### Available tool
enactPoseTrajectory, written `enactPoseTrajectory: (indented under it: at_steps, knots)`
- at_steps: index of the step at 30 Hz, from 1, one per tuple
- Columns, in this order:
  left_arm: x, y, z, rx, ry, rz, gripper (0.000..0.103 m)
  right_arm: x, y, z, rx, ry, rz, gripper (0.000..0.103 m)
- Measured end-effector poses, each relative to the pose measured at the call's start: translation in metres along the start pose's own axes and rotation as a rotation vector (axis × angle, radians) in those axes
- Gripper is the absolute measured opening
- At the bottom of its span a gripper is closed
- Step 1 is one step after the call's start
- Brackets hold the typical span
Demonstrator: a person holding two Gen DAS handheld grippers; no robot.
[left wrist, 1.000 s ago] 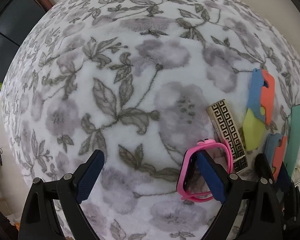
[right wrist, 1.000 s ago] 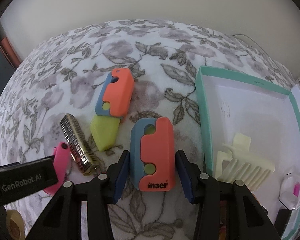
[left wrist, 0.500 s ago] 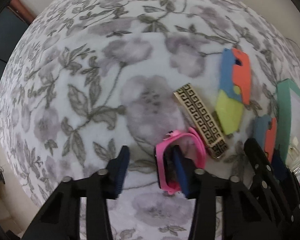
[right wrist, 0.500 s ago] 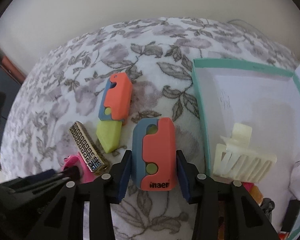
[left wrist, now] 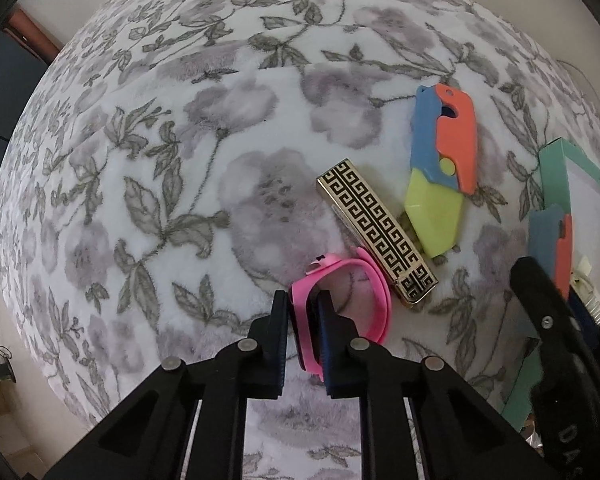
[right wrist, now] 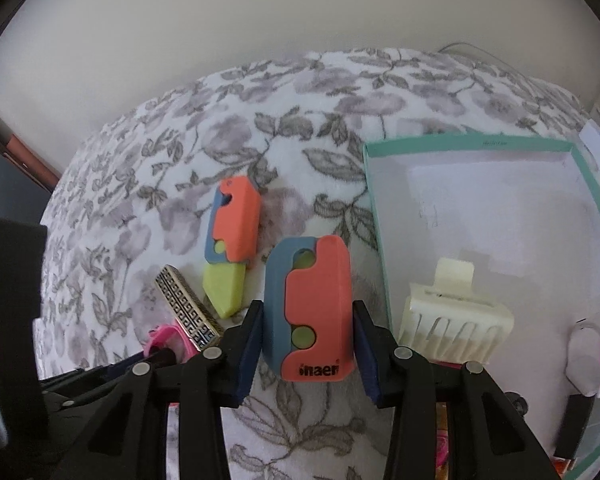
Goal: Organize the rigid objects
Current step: 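Grasp the pink watch with the left gripper while the right gripper grasps the orange-blue toy knife, then carry the pink watch and toy knife into the white tray and open both grippers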
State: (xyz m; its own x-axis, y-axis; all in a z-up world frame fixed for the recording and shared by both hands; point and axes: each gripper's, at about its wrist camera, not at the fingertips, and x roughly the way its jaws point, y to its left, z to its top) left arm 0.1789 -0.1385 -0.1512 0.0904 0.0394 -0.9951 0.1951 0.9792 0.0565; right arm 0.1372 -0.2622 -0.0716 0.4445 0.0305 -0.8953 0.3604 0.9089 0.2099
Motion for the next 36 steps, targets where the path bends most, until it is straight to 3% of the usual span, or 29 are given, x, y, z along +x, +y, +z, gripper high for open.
enactPoseTrajectory:
  at_steps: [13, 21, 26, 30, 36]
  knots:
    - [-0.009, 0.028, 0.0, -0.052, 0.005, -0.072, 0.012, -0.021, -0.006, 0.007, 0.016, -0.039, 0.019, 0.045]
    - [-0.052, 0.054, 0.005, -0.081, -0.061, -0.155, 0.012, -0.038, -0.013, 0.01, 0.04, -0.073, 0.031, 0.045]
    - [-0.099, 0.07, 0.009, -0.1, -0.144, -0.289, 0.012, -0.07, -0.018, 0.017, 0.047, -0.151, 0.031, 0.045]
    - [-0.14, 0.072, 0.006, -0.089, -0.245, -0.29, 0.012, -0.103, -0.026, 0.021, 0.06, -0.229, 0.033, 0.045]
    - [-0.183, 0.065, 0.0, -0.088, -0.34, -0.357, 0.012, -0.144, -0.04, 0.025, 0.085, -0.326, 0.011, 0.045]
